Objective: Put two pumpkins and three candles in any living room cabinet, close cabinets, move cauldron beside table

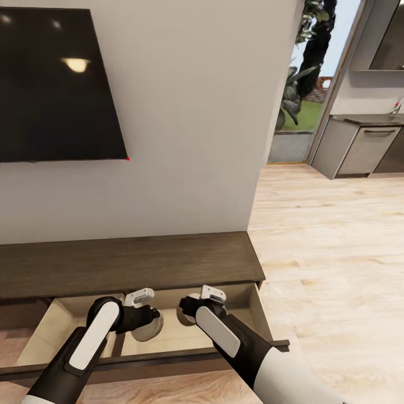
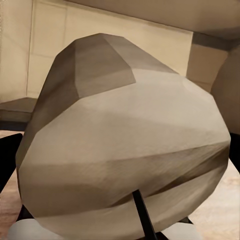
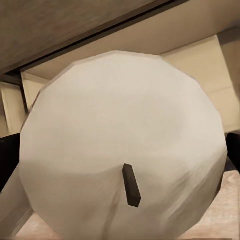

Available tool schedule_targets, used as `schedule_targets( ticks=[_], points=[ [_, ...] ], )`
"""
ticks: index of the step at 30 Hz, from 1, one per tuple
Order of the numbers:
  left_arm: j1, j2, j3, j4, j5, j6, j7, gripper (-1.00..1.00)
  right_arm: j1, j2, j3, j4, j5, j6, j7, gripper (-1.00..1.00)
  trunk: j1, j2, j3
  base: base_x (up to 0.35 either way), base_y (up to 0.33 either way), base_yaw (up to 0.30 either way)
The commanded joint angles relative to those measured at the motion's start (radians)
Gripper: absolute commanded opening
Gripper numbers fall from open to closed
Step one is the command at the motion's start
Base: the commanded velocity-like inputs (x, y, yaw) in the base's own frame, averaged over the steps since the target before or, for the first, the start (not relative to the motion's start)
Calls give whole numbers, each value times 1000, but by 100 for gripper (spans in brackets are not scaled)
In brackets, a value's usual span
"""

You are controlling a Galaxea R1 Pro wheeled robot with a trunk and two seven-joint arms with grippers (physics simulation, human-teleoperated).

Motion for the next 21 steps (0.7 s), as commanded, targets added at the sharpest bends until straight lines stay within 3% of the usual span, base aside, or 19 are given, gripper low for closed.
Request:
schedule_targets(
  ticks=[1, 8, 17, 21],
  points=[
    [-1, 1, -2, -1, 8, 0, 10, -100, -1, 0, 1, 0, -2, 5, -9, -100, 0, -1, -1, 2, 3, 0],
    [-1, -1, -2, -1, 6, -2, 8, -100, -2, 0, 0, 9, -3, 14, -11, -100, 0, -1, -1, 0, 0, 0],
    [-1, 0, -4, -1, 3, -16, 5, -100, -3, 0, 0, 95, 0, 11, -10, -100, 0, -1, -1, 0, 0, 0],
    [-1, 2, -50, -1, 2, -63, 5, -100, -2, 0, 0, 112, 3, 8, -10, -100, 0, -1, -1, 0, 0, 0]
  ],
)
